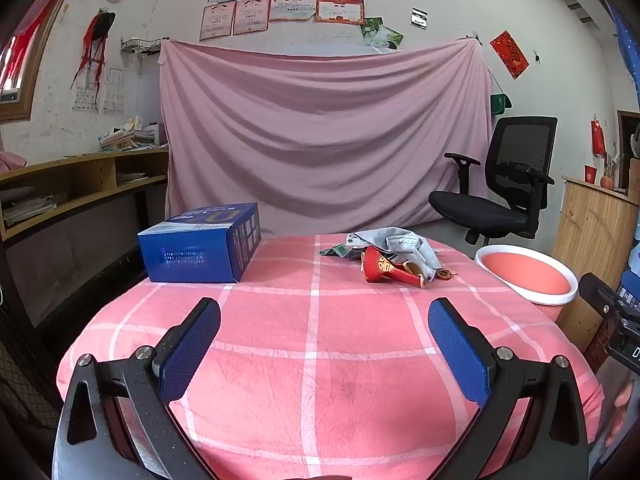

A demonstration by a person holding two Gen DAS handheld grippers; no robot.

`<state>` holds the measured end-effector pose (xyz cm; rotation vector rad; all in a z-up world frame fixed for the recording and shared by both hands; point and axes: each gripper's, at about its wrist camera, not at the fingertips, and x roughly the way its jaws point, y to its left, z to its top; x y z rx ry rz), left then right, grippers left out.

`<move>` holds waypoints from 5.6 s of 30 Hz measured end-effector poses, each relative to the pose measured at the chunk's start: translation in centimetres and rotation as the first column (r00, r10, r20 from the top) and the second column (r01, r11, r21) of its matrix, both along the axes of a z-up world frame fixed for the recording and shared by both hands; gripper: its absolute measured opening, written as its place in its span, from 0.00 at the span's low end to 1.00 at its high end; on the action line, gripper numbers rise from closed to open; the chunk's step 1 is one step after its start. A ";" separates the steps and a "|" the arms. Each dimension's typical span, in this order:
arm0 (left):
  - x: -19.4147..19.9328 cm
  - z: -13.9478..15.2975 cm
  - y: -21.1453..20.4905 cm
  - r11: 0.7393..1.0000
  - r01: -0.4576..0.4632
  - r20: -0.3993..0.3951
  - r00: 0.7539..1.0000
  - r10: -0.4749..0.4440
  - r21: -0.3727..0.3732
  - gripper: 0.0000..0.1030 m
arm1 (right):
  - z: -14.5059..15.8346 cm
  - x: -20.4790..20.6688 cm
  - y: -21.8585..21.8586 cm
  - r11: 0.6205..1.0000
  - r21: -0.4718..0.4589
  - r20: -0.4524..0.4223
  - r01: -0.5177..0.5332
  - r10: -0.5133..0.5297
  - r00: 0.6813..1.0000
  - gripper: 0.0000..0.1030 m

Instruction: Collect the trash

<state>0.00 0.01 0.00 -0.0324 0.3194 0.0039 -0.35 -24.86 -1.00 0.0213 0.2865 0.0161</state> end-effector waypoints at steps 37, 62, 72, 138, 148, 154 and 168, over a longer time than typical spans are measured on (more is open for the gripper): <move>0.0 -0.1 0.2 1.000 0.007 -0.008 1.000 -0.007 -0.006 0.99 | 0.0 0.0 0.1 1.000 0.003 -0.002 -0.001 0.001 1.000 1.00; 0.0 -0.1 0.2 1.000 0.007 -0.008 1.000 -0.007 -0.006 0.99 | 0.1 0.0 0.1 1.000 0.004 -0.002 -0.001 0.001 1.000 1.00; 0.0 -0.1 0.2 1.000 0.007 -0.008 1.000 -0.007 -0.006 0.99 | 0.1 -0.1 -0.1 1.000 0.005 -0.001 -0.001 0.001 1.000 1.00; 15.5 0.9 -2.0 0.993 0.020 -0.188 0.981 -0.042 -0.115 0.91 | 1.9 14.0 -0.1 0.974 -0.066 -0.020 -0.218 0.217 0.976 0.95; 19.1 -0.6 -3.2 0.983 0.022 -0.437 0.894 -0.102 -0.185 0.49 | -1.8 20.0 1.8 0.922 -0.027 -0.359 -0.387 0.353 0.864 0.64; 20.3 -1.3 -3.0 0.967 0.027 -0.533 0.830 -0.163 -0.253 0.30 | -3.3 21.9 3.0 0.896 -0.013 -0.479 -0.445 0.385 0.789 0.58; 21.2 -0.8 -1.2 0.939 0.001 -0.518 0.834 -0.191 -0.344 0.27 | -5.3 25.0 5.1 0.861 -0.015 -0.603 -0.509 0.398 0.691 0.46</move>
